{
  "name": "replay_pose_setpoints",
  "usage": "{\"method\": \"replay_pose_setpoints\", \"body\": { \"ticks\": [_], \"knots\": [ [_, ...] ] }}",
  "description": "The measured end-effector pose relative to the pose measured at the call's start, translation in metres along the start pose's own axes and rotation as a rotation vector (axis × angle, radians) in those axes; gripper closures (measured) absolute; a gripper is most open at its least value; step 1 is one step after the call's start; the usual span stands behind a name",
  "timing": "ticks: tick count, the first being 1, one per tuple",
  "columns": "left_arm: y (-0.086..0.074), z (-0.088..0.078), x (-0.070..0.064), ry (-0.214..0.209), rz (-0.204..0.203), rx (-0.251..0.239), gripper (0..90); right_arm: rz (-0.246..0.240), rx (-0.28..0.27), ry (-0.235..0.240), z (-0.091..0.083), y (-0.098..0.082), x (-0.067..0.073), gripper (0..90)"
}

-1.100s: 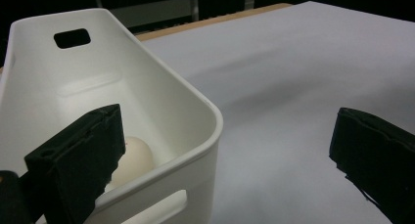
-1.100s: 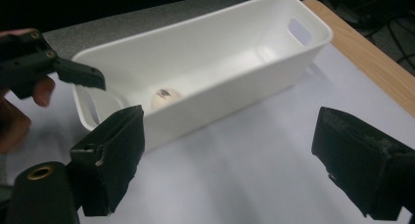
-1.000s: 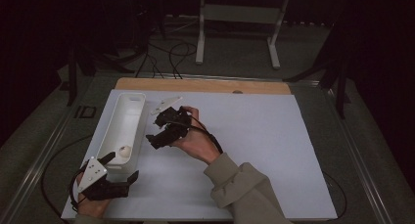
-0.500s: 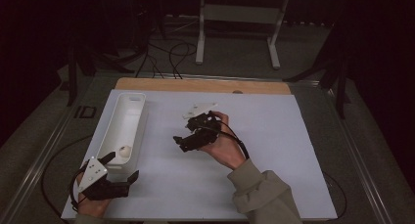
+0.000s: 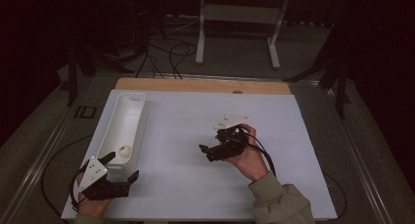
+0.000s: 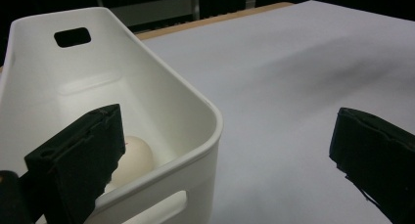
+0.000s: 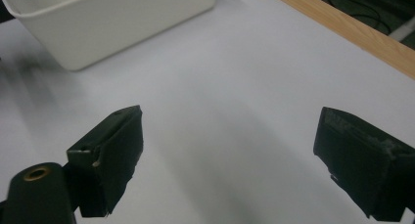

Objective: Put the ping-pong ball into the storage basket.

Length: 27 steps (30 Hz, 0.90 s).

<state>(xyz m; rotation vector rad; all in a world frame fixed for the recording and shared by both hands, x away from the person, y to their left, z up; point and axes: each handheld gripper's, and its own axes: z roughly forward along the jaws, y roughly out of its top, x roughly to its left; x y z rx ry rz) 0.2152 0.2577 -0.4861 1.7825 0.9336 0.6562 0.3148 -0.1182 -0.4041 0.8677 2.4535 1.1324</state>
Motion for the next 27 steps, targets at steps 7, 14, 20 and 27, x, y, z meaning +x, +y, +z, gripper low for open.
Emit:
{"method": "replay_pose_setpoints", "body": {
  "ticks": [7, 14, 20, 27],
  "knots": [
    [0.000, 0.000, 0.000, 0.000, -0.001, 0.001, 0.4, 0.054, -0.015, -0.030, -0.015, -0.026, -0.014, 9.5],
    [0.001, 0.000, 0.000, 0.001, 0.000, 0.004, 0.4, 0.086, -0.040, -0.065, -0.037, -0.056, -0.027, 9.4],
    [0.001, 0.000, 0.000, -0.001, -0.004, 0.005, 0.4, 0.114, -0.084, -0.099, -0.055, -0.083, -0.035, 9.4],
    [0.002, 0.000, 0.000, -0.003, -0.014, 0.007, 0.4, 0.100, -0.164, -0.154, -0.072, -0.099, -0.030, 9.4]
  ]
}}
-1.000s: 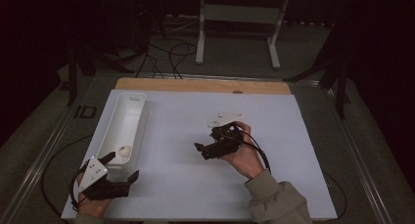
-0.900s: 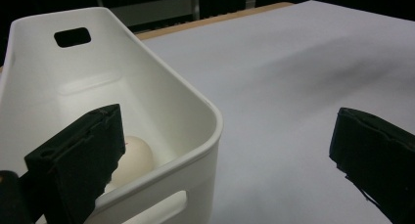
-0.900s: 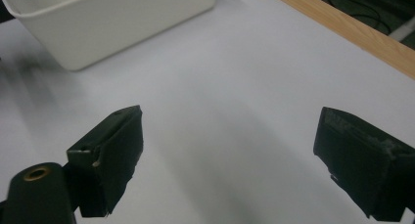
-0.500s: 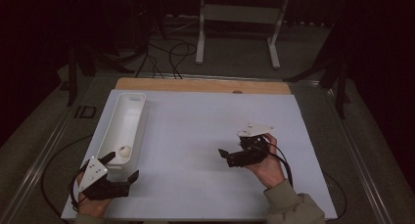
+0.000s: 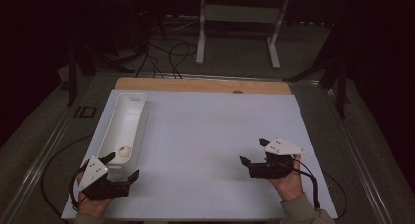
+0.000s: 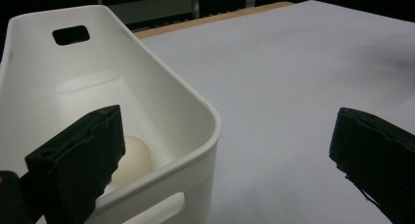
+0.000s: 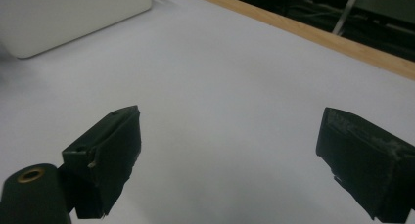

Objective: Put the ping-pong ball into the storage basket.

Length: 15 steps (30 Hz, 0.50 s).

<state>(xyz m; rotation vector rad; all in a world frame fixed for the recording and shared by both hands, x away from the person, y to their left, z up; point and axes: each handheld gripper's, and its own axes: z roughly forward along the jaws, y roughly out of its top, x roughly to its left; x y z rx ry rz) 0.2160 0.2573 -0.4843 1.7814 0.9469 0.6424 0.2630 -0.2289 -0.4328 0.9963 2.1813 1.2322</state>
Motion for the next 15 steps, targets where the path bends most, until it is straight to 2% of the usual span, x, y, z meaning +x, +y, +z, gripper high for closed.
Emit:
{"method": "replay_pose_setpoints", "body": {
  "ticks": [7, 8, 9, 13, 15],
  "knots": [
    [0.002, -0.001, 0.001, 0.007, -0.018, -0.005, 0.4, 0.078, -0.092, -0.038, -0.017, -0.029, -0.008, 9.4],
    [0.002, -0.001, 0.001, 0.009, -0.020, -0.005, 0.4, 0.075, -0.095, -0.047, -0.017, -0.031, -0.008, 9.4],
    [0.002, -0.001, 0.001, 0.010, -0.021, -0.006, 0.4, 0.065, -0.119, -0.061, -0.020, -0.034, -0.008, 9.5],
    [0.003, -0.001, 0.002, 0.016, -0.022, -0.009, 0.4, 0.088, -0.190, -0.069, -0.028, -0.044, -0.012, 9.4],
    [0.003, -0.001, 0.002, 0.018, -0.022, -0.010, 0.4, 0.092, -0.207, -0.067, -0.030, -0.047, -0.013, 9.5]
  ]
}}
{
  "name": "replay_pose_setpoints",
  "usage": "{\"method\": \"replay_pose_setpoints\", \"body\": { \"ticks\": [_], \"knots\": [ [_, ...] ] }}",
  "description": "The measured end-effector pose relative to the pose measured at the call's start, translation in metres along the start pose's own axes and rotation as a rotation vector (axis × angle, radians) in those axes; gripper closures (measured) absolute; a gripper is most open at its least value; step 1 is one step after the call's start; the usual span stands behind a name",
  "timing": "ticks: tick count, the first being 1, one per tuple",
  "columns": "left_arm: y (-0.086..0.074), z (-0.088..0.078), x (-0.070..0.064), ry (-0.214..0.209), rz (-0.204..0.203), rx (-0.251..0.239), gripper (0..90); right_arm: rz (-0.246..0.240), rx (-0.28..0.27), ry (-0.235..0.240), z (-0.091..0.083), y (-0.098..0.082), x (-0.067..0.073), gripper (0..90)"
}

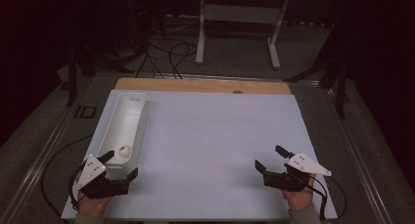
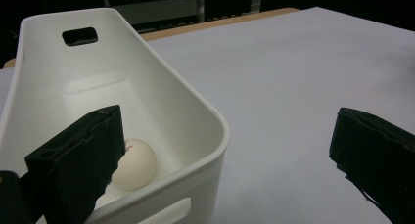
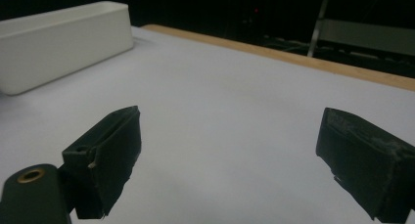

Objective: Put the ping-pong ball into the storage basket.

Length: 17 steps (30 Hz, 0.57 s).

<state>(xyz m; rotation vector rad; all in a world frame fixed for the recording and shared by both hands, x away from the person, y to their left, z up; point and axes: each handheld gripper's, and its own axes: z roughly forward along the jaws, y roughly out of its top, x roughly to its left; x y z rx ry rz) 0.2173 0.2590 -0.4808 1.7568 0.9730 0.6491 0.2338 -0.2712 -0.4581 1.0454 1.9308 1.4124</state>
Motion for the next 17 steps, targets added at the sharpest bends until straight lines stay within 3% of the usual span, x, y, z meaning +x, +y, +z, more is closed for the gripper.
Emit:
{"method": "replay_pose_setpoints", "body": {
  "ticks": [4, 17],
  "knots": [
    [0.000, 0.000, 0.001, 0.000, -0.005, -0.004, 0.4, -0.004, -0.055, -0.008, -0.006, -0.004, 0.001, 9.6],
    [0.000, 0.001, 0.001, 0.002, -0.001, -0.003, 0.4, -0.027, -0.080, -0.036, -0.009, -0.014, 0.001, 9.5]
  ]
}}
